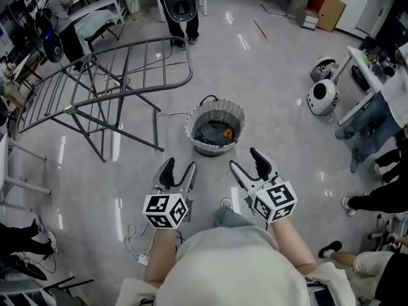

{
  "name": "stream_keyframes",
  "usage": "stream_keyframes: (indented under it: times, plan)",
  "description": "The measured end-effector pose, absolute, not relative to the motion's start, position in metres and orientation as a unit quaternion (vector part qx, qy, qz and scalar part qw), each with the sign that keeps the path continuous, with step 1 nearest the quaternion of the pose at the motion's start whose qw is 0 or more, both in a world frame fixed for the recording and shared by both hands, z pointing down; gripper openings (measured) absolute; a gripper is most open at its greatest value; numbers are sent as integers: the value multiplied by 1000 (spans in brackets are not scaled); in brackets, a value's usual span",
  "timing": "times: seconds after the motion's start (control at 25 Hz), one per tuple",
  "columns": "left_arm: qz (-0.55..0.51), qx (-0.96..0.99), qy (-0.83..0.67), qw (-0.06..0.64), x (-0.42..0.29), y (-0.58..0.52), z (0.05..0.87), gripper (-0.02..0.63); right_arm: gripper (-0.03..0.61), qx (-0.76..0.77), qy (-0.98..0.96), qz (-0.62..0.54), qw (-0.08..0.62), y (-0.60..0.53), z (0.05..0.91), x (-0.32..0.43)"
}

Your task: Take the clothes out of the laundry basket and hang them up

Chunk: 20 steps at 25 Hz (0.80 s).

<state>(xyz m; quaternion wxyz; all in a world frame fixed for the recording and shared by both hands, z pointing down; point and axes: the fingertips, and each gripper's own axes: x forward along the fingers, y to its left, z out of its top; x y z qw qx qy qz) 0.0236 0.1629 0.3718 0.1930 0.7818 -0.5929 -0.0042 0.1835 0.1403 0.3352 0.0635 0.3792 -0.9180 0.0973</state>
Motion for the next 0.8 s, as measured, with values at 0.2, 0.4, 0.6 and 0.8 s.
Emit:
stream_keyframes:
  times: [0.2,0.4,0.6,0.8]
  plan:
    - [-8,773,-605,189,41,98,372,282,285,378,-919,96,63,72,334,211]
    - [-4,766,-615,187,47,47,373,282,285,378,-919,95,64,20,334,224]
    - [8,761,-620,192,44,16,380,282,285,386,-914,104,65,-10,339,231]
    - [30,756,-622,203,44,-8,399,282,285,392,-910,117,65,-29,348,241]
